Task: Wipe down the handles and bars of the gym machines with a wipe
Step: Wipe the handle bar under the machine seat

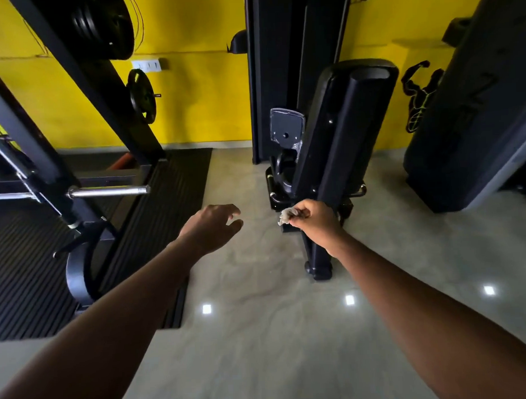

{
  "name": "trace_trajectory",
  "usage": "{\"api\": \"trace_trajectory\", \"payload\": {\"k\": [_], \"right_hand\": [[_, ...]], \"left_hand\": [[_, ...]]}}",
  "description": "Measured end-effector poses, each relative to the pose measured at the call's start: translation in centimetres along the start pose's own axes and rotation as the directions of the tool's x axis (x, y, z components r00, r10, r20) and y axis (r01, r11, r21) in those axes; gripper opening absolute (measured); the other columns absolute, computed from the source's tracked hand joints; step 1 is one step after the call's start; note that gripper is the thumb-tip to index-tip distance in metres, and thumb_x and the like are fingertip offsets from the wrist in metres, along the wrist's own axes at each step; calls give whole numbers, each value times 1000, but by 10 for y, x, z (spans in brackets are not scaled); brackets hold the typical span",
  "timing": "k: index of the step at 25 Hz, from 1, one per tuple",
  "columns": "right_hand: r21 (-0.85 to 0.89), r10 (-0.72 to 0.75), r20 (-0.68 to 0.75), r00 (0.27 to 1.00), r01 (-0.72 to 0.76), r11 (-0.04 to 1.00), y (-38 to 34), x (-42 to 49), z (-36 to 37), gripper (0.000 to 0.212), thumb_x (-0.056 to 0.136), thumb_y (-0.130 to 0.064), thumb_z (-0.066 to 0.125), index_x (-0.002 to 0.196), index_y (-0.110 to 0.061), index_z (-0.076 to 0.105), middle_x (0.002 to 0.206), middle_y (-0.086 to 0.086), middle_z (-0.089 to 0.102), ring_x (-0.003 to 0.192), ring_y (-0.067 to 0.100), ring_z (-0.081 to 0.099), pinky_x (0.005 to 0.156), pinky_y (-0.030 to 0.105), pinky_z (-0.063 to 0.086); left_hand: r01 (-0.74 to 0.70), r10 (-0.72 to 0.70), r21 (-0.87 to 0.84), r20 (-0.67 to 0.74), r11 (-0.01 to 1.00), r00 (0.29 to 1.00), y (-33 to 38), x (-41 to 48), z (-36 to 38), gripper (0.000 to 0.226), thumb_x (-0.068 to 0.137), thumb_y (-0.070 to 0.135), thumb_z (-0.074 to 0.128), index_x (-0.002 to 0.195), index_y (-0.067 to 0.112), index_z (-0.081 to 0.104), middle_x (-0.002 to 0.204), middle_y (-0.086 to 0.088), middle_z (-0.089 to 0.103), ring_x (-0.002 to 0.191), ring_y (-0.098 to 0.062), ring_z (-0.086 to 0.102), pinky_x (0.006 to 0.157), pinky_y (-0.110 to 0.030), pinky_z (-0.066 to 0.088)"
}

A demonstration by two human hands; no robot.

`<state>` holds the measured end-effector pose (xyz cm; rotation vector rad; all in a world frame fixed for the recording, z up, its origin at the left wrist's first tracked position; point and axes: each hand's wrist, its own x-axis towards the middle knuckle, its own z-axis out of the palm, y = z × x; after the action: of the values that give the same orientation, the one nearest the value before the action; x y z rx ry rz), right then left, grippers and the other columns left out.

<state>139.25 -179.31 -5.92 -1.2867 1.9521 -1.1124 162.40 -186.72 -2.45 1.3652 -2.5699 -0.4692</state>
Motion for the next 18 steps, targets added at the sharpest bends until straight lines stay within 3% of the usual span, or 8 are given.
{"api": "trace_trajectory", "payload": {"k": [2, 6, 11, 14, 18], "right_hand": [[-5, 19, 8, 1000, -19, 1000, 3, 76, 29, 15, 78, -10, 76, 91, -8, 69, 87, 4, 74, 87, 19, 69, 83, 33, 53], [-2, 53, -27, 998, -53, 999, 11, 216, 84, 20, 78, -12, 77, 97, -7, 71, 93, 6, 74, 88, 18, 69, 83, 33, 53], [-14, 196, -107, 975, -198, 980, 15, 351, 127, 17, 79, -16, 76, 94, -9, 71, 87, 4, 74, 83, 18, 68, 73, 29, 50], [138, 300, -161, 940, -279, 950, 30, 411, 149, 16, 79, -17, 77, 83, -7, 66, 82, 6, 72, 75, 18, 68, 72, 35, 50], [225, 414, -283, 865, -359, 906, 78, 513, 182, 21, 69, -29, 80, 69, -24, 60, 74, 4, 70, 72, 23, 66, 70, 40, 53]], "left_hand": [[8, -8, -5, 15, 1000, 1000, -36, 69, 2, 33, 95, 39, 56, 123, 23, 63, 119, 0, 67, 103, -20, 65, 87, -40, 54], [-20, 20, -12, 34, 1000, 999, -111, 205, 8, 34, 96, 38, 56, 125, 22, 61, 121, -1, 67, 104, -20, 65, 87, -38, 53], [-82, 69, 50, 227, 995, 971, -181, 372, 3, 37, 97, 38, 53, 130, 21, 57, 126, -2, 64, 110, -20, 62, 91, -35, 51], [-137, 123, 29, 279, 990, 952, -201, 460, 16, 36, 98, 37, 53, 130, 22, 57, 128, -2, 64, 110, -19, 63, 93, -38, 51], [-261, 216, 51, 418, 964, 882, -223, 594, 63, 38, 98, 41, 51, 133, 27, 54, 132, 2, 61, 116, -18, 59, 98, -40, 48]]}}
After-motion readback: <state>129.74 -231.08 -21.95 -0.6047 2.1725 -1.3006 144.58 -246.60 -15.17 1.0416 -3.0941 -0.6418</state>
